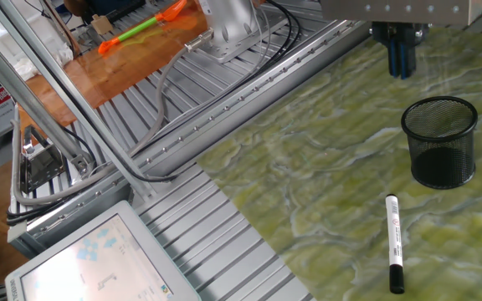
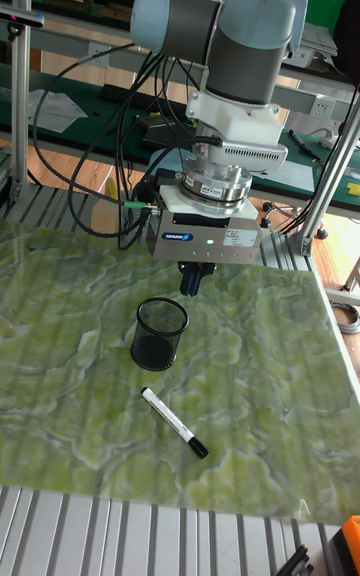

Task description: Put the pen into the pen holder

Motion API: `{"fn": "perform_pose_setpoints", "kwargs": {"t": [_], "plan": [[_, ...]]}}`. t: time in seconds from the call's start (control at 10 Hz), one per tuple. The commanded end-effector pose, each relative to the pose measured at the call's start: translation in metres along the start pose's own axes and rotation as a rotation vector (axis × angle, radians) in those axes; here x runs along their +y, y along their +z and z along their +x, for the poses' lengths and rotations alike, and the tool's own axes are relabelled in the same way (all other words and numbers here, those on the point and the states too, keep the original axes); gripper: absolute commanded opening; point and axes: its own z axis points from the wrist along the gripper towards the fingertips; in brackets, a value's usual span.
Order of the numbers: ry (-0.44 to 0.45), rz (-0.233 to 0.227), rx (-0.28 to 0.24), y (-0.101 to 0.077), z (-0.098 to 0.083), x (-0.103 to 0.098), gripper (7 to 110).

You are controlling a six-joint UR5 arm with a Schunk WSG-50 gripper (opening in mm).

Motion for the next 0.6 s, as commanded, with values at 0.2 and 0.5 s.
{"fn": "perform_pose_setpoints", "kwargs": {"t": [0.2, 0.5], "plan": [[-0.047, -0.050, -0.007, -0.005, -0.048, 0.010, 7], [-0.081, -0.035, 0.040, -0.009, -0.106, 0.015, 7]]}}
